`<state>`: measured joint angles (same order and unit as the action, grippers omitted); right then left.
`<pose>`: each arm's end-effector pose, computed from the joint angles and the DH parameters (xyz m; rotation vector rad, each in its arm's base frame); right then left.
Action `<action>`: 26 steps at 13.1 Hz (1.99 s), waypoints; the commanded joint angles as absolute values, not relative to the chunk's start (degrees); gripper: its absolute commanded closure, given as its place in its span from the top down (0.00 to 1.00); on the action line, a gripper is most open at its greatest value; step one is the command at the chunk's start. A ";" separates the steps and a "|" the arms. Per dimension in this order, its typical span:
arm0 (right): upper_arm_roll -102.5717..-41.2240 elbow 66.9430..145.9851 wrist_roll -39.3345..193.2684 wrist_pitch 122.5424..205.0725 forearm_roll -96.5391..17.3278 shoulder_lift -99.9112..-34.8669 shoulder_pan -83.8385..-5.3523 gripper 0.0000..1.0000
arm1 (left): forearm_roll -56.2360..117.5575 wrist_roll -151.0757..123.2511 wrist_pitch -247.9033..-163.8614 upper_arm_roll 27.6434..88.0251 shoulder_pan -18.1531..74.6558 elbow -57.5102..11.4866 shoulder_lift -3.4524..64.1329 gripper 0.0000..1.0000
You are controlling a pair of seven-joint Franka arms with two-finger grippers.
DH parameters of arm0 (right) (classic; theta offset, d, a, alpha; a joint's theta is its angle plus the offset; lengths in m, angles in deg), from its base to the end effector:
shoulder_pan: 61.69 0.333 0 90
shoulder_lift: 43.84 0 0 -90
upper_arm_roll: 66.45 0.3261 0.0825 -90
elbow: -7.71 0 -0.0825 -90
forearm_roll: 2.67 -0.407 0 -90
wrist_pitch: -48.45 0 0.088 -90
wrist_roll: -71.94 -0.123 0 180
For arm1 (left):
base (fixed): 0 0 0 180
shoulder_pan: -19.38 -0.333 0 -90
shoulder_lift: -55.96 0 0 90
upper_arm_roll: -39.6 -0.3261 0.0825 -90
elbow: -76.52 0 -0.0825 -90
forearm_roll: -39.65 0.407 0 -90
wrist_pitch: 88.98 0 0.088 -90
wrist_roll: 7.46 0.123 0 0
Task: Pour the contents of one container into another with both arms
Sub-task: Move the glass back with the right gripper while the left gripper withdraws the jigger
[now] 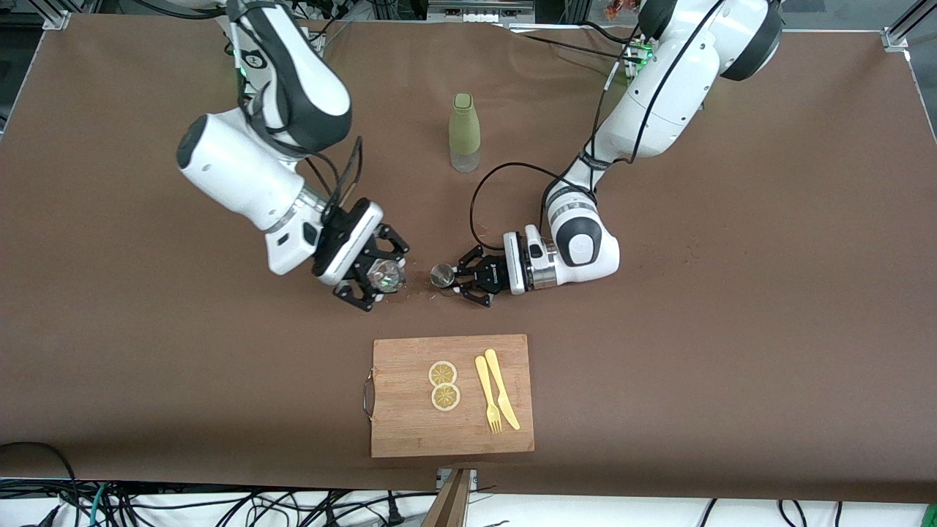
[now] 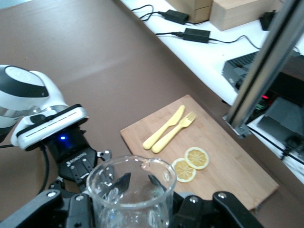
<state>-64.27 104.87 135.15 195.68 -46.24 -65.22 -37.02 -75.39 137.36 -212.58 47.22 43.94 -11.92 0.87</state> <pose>0.6531 0.3215 0.4173 -2.2867 -1.2754 -0.8533 0.5987 -0.4182 0.0834 1.4881 -1.1476 1.1831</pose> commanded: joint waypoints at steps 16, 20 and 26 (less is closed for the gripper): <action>-63.28 101.13 199.06 150.96 -61.26 -72.46 -68.27 0.22 | -26.19 140.81 -177.17 37.87 12.70 -28.77 12.28 0.00; -64.77 100.96 216.31 143.57 -70.50 -84.59 -72.59 0.22 | -21.53 143.35 -171.00 32.75 10.51 -26.14 11.67 0.00; -65.30 97.79 222.49 143.01 -69.38 -94.53 -75.67 0.25 | -17.66 148.36 -163.79 30.28 3.74 -22.01 8.25 0.00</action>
<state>-65.33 99.83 221.35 143.90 -69.17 -91.58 -75.37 -19.67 145.63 -167.05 29.93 5.80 -25.53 10.54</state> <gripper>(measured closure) 0.767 0.793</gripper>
